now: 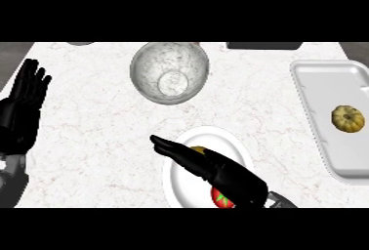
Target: Pick the lemon from the plate and place it in the bowl
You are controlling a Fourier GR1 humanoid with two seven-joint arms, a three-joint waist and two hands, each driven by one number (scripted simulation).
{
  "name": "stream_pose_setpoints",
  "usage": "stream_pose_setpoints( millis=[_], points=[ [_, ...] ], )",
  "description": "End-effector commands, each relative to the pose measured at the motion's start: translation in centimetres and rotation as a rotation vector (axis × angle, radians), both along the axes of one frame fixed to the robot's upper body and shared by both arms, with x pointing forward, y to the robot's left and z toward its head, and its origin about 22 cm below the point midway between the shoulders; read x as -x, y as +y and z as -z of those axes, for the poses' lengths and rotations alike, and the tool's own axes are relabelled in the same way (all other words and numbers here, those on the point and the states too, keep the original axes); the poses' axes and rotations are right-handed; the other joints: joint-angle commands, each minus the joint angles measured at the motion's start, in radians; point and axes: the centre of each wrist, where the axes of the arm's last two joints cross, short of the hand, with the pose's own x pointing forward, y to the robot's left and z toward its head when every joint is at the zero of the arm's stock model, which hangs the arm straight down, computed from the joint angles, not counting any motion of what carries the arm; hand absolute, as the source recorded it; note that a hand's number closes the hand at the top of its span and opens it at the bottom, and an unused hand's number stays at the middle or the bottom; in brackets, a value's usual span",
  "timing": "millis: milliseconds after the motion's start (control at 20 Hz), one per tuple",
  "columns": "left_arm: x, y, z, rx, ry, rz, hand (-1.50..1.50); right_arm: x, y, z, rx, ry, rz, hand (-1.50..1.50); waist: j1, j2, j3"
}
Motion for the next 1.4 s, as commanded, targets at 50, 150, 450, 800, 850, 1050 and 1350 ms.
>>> stream_pose_setpoints(
  millis=[50, 150, 450, 800, 850, 1050, 1350],
  points=[
    [-2.0, 1.2, -0.9, 0.023, -0.049, -0.023, 0.00, 3.3, -1.0, 0.8, 0.059, -0.100, -0.108, -1.50, -0.033, 0.003, 0.001],
    [-1.0, 1.4, 0.3, 0.025, -0.037, 0.000, 0.00, 1.4, -1.8, -5.3, 0.140, -0.224, -0.065, -1.50, -0.029, 0.002, 0.000],
    [-1.2, 1.9, 0.4, 0.031, -0.035, -0.007, 0.00, -1.3, -4.9, -9.1, 0.430, -0.324, 0.049, -1.50, -0.024, 0.003, 0.000],
    [-1.6, 1.4, -0.5, 0.022, -0.034, 0.007, 0.00, -3.6, -5.4, -13.0, 0.853, -0.390, -0.112, -1.50, -0.017, 0.004, 0.000],
    [-2.1, 2.5, -0.2, 0.030, -0.041, -0.013, 0.00, -4.3, -6.2, -14.3, 0.882, -0.394, -0.135, -1.50, -0.022, 0.007, -0.001],
    [-1.5, 2.3, 0.6, 0.031, -0.040, 0.005, 0.00, -4.4, -4.1, -15.0, 1.010, -0.450, -0.233, -1.50, -0.015, 0.004, -0.001],
    [-2.3, 0.9, -1.0, 0.042, -0.064, 0.010, 0.00, -6.4, -2.3, -13.6, 1.066, -0.408, -0.241, -1.50, -0.013, 0.005, 0.001]
  ],
)
